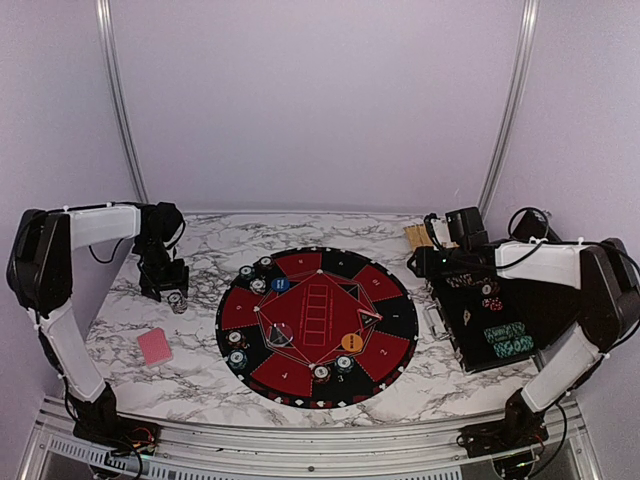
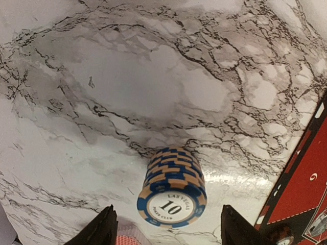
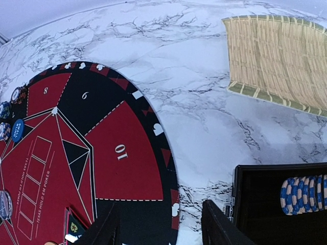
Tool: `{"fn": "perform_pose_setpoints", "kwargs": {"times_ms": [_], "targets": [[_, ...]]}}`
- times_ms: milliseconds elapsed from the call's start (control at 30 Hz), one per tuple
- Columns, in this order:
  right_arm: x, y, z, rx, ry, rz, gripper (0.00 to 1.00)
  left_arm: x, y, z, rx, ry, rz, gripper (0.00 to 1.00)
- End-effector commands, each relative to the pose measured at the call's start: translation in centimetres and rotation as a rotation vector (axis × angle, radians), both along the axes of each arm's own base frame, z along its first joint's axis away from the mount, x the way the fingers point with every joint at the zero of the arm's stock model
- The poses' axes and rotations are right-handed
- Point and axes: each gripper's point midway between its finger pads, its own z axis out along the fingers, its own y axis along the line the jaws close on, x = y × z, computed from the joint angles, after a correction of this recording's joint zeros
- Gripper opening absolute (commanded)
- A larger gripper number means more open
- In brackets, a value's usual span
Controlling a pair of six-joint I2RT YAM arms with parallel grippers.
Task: Distribute texas hold em gaming equipment
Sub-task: Pick up the pile of poker chips from the pile of poker chips.
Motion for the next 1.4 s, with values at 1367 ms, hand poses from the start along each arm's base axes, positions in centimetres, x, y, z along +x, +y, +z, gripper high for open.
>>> {"fn": "perform_pose_setpoints", "kwargs": {"times_ms": [1367], "targets": [[0.8, -0.5, -0.1, -0.011, -0.001, -0.027, 0.53, 0.3, 0.0, -1.5, -0.02, 0.046, -0.034, 0.4]]}}
